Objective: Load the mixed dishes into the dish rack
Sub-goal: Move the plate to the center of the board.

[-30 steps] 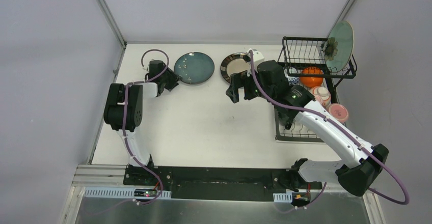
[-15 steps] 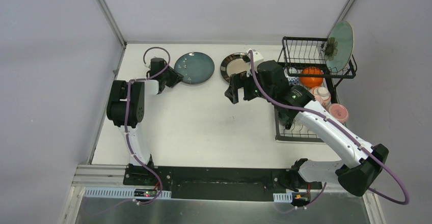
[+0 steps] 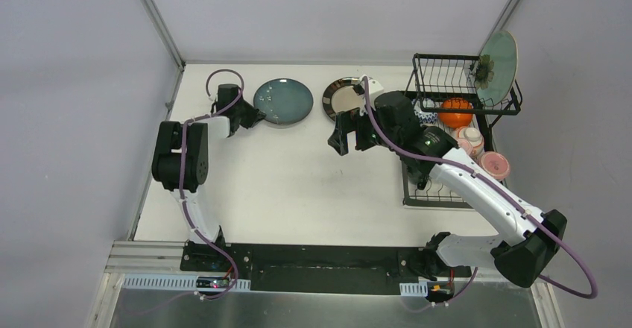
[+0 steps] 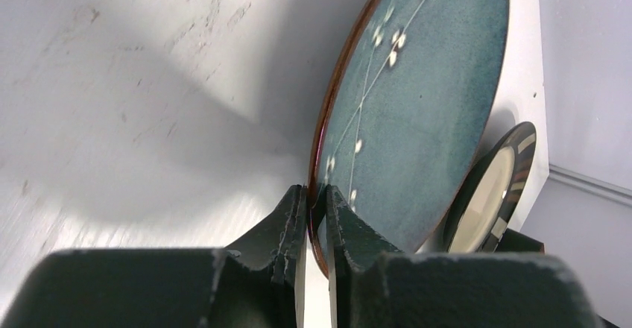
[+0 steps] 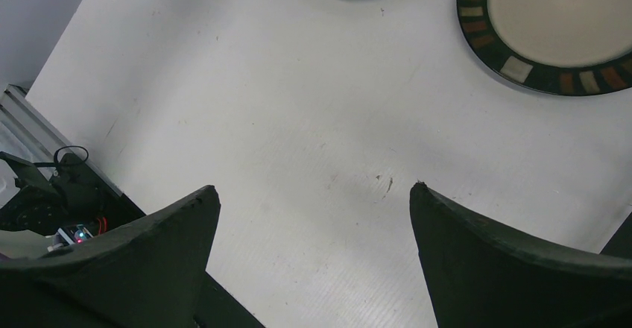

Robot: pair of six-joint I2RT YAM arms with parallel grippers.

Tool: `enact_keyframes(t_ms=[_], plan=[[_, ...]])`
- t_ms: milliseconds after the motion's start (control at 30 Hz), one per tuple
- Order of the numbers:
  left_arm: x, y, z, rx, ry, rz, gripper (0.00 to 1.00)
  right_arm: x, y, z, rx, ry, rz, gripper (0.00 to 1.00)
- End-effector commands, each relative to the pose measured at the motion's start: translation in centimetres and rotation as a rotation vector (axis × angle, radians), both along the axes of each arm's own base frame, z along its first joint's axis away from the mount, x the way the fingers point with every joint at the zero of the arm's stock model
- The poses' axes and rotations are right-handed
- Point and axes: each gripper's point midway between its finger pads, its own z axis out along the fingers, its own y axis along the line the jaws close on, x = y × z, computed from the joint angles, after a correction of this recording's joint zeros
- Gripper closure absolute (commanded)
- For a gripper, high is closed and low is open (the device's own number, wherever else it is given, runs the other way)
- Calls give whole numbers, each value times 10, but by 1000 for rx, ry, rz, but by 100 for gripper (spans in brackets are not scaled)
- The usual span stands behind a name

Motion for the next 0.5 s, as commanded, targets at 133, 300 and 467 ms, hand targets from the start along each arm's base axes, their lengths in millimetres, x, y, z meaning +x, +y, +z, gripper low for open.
enact_keyframes(t_ms=[133,300,467], plan=[[-36,4,28,19,9,-18,100,-2,16,5,73,12,27,0],[-69,2,23,8,73,-33,100,-6,27,10,127,40,61,0],[-105,7,19,15,130,-14,100,1,38,1,137,94,46,0]])
